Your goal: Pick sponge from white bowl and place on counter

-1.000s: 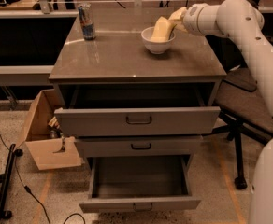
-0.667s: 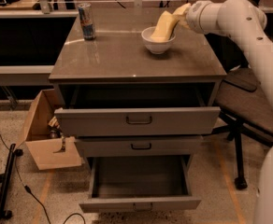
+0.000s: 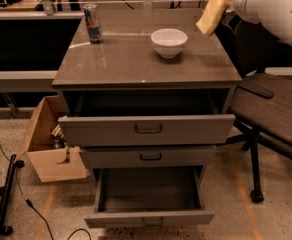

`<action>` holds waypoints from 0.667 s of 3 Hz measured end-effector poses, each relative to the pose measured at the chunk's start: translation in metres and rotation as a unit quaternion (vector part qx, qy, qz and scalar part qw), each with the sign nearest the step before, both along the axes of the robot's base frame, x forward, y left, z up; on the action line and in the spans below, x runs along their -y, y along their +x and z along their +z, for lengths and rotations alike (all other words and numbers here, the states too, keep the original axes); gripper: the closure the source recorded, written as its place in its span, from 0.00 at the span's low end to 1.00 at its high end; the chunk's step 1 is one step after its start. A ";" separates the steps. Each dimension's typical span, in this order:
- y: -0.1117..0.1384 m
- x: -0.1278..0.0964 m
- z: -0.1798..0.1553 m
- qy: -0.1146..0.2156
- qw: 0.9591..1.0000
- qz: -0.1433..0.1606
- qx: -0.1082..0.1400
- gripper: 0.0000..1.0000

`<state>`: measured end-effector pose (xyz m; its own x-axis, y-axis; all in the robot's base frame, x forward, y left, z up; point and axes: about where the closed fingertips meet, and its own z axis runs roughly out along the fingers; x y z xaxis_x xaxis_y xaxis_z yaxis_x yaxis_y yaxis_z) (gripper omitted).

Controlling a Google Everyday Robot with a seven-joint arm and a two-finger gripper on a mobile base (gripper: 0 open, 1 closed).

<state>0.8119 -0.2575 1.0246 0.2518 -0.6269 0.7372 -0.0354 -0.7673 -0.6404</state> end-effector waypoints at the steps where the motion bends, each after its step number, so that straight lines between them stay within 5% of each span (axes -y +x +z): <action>1: -0.060 0.026 0.011 -0.011 0.997 -0.055 -0.043 1.00; 2: -0.119 0.022 -0.016 0.052 0.988 -0.090 -0.114 1.00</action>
Offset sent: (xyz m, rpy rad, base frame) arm -0.2119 0.0310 -0.0625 0.8333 0.4983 -0.3462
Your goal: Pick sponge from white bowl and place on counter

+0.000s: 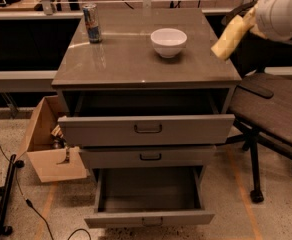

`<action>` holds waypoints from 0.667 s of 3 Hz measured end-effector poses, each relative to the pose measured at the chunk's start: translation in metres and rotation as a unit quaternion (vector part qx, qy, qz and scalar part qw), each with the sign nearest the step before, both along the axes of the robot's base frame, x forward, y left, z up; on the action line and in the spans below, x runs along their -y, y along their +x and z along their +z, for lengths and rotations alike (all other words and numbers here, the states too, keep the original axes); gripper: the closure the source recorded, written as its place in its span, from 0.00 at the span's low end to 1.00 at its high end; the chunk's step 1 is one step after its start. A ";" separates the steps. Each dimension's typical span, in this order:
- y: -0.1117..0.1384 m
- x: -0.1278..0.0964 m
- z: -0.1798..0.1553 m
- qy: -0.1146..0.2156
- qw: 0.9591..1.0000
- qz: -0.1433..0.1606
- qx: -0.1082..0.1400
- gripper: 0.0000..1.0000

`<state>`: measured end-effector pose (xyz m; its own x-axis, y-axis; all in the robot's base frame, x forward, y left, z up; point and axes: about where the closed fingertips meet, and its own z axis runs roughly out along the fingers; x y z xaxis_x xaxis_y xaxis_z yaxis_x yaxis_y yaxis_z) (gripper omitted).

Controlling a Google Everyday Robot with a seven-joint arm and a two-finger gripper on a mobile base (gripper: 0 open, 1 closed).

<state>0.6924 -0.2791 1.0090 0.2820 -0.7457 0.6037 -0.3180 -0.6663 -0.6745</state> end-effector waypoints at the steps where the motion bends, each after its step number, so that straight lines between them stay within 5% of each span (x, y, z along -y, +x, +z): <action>1: -0.019 -0.015 -0.018 0.087 0.996 -0.023 -0.030 1.00; 2: -0.018 -0.014 -0.016 0.088 0.995 -0.024 -0.028 1.00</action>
Offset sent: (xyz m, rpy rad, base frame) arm -0.0207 0.0143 -0.0181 0.1535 0.0623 -0.0394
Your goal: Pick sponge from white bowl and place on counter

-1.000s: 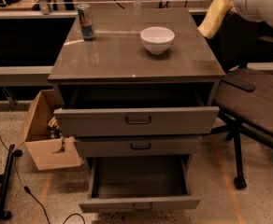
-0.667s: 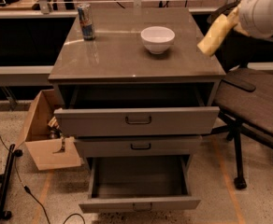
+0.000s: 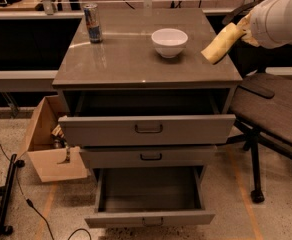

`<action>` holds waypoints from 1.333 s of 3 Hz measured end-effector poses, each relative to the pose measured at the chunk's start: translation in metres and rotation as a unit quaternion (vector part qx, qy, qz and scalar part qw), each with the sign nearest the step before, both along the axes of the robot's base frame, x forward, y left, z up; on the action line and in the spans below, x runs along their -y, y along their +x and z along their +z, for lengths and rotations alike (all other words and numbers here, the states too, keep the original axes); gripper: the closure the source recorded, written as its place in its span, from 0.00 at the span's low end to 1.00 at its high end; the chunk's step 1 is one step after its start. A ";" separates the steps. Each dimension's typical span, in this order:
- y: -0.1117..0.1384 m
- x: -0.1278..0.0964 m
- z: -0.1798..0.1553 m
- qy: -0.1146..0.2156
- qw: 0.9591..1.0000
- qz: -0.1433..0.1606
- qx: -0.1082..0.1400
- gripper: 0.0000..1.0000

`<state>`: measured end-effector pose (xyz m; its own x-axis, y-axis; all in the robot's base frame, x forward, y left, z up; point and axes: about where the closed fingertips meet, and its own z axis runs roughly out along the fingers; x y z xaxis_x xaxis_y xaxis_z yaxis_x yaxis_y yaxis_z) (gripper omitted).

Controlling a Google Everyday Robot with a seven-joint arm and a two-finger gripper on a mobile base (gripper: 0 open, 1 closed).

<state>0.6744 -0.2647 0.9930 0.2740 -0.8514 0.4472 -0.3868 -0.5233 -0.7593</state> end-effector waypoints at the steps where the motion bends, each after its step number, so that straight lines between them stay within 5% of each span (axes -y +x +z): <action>1: -0.024 0.001 -0.009 0.005 0.999 -0.005 -0.035 1.00; 2: -0.086 -0.002 -0.038 0.043 0.992 -0.029 -0.113 1.00; 3: -0.145 -0.012 -0.081 0.084 0.977 -0.063 -0.187 1.00; 4: -0.157 -0.022 -0.102 0.109 0.970 -0.072 -0.205 1.00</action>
Offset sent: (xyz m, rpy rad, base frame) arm -0.1764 0.0083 -0.0831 0.2057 0.4524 -0.1315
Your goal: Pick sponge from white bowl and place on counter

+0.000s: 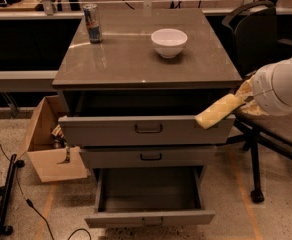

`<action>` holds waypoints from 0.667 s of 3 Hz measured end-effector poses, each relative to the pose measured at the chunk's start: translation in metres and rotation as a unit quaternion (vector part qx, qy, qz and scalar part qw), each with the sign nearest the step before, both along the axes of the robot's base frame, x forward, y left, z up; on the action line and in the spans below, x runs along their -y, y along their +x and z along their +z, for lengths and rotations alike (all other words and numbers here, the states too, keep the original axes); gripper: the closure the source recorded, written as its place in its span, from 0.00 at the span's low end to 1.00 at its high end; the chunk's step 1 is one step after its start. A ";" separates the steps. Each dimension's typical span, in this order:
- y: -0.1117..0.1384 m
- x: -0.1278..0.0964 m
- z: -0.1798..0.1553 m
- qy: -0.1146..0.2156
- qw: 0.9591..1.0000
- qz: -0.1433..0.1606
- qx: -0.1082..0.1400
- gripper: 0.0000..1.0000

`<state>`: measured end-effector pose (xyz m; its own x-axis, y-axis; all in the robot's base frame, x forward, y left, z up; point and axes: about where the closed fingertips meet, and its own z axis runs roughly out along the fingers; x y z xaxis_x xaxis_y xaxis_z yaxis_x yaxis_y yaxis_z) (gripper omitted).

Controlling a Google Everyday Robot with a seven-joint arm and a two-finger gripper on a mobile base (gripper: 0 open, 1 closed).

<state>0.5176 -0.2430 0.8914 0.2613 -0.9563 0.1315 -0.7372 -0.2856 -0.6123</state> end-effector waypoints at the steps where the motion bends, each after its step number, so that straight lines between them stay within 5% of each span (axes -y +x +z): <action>1: 0.032 -0.010 0.002 0.019 0.999 -0.017 0.024 1.00; 2: 0.084 -0.014 0.010 0.026 0.997 -0.041 0.065 1.00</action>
Offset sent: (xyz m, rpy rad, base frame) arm 0.1514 0.0143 0.0185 0.0558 -0.2363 -0.1502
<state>0.6015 -0.2286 0.9012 0.1657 -0.9802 0.1087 -0.6709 -0.1928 -0.7160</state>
